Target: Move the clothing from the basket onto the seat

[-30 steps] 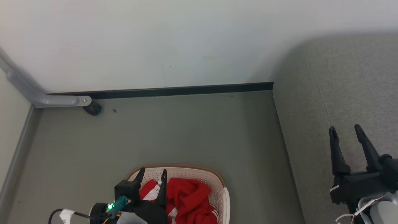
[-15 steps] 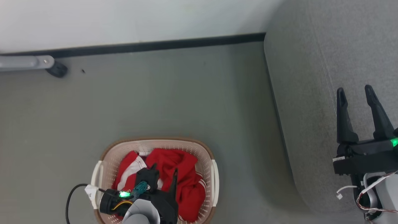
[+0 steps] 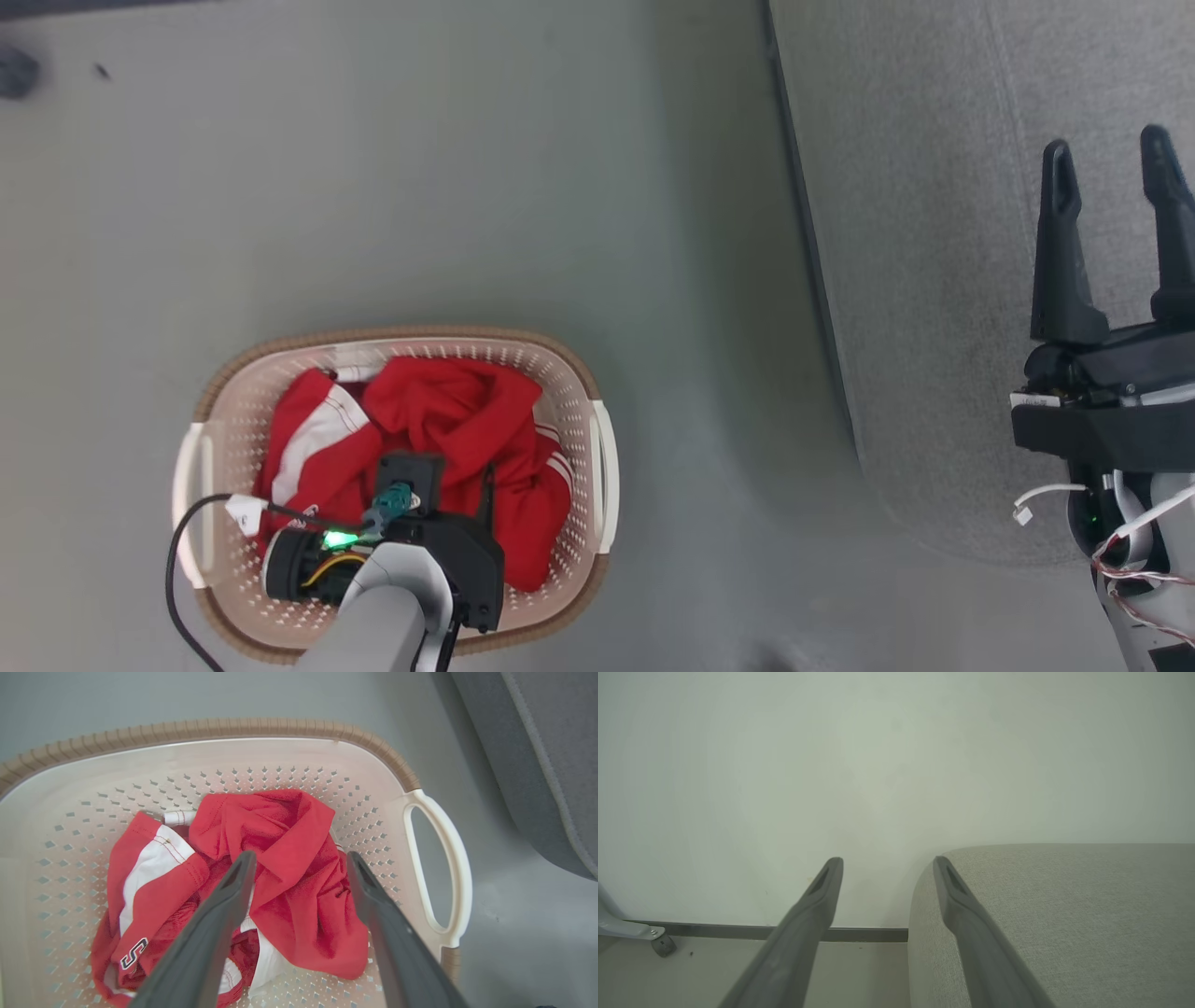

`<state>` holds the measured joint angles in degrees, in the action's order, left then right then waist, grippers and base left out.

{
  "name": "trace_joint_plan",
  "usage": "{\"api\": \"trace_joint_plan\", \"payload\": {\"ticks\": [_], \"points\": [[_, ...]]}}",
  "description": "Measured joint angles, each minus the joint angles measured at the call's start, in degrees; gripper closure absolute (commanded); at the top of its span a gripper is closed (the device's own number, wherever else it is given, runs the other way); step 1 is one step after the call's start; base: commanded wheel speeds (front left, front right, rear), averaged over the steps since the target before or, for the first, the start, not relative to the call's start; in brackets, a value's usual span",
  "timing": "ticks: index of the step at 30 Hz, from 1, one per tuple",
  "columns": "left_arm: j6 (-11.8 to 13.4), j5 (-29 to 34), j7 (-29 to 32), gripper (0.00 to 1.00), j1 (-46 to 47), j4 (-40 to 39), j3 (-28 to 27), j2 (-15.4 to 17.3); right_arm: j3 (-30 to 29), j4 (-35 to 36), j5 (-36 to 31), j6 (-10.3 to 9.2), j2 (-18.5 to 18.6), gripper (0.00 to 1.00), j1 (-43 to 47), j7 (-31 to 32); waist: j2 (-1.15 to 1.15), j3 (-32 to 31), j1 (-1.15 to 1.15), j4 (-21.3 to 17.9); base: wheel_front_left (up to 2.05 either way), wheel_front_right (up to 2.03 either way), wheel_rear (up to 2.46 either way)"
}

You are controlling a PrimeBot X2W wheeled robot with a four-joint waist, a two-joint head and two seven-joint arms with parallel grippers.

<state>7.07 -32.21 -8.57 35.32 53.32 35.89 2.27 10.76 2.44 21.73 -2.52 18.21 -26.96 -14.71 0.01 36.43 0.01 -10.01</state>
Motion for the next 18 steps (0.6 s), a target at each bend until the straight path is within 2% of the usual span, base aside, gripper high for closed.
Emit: {"api": "trace_joint_plan", "payload": {"ticks": [18], "points": [[0.04,-0.19,1.25,0.00,11.82,8.28,-2.57,0.05,-4.03,8.94,0.01,-0.55,-0.24,0.00,-4.36,-0.01,0.00,15.72,0.00,-3.51,0.00,0.00,0.00]]}}
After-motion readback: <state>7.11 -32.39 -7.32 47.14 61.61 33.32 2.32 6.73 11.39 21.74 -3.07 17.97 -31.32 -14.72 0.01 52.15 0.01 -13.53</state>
